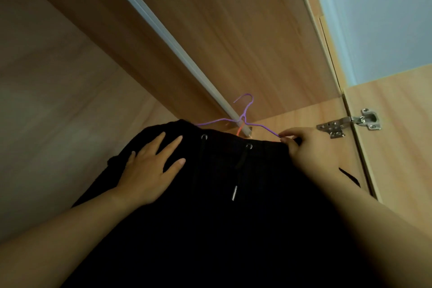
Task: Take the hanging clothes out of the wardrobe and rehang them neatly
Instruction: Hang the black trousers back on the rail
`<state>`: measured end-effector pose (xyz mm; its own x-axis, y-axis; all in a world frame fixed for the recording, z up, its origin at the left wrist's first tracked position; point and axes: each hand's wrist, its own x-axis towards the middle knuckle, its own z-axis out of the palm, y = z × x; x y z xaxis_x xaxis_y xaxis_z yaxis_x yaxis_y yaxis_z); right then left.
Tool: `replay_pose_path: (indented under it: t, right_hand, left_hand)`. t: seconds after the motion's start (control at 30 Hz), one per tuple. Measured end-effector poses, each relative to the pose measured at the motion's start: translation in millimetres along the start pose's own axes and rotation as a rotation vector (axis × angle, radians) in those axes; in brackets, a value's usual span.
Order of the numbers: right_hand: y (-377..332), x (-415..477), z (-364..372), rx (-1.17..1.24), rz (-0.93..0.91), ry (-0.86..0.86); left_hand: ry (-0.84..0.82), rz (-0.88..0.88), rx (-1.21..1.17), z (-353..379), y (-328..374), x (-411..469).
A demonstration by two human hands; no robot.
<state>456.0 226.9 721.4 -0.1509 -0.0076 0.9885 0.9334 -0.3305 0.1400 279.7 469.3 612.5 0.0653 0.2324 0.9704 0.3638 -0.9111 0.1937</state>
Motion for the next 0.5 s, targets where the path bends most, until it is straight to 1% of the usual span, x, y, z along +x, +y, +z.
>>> replay_pose_path:
  t: [0.07,0.17,0.23,0.37,0.5]
  right_hand:
    - [2.3,11.3,3.1,0.043,0.053,0.059]
    - [0.9,17.3,17.3,0.075,0.122,0.019]
    - [-3.3,15.2,28.2,0.072,0.113,-0.017]
    - [-13.9,13.6,37.1,0.039,0.091,-0.056]
    - [-19.3,12.8,40.1,0.023,0.094,-0.081]
  left_hand:
    - [-0.044,0.004,-0.035,4.6,-1.5,1.0]
    - [-0.056,0.006,-0.079,8.9,-3.1,-3.3]
    - [-0.052,0.006,-0.107,11.4,-5.3,-6.0]
    - [-0.141,0.002,-0.108,16.6,-8.5,-15.3]
    - [-0.181,0.001,-0.106,26.5,-12.3,-34.0]
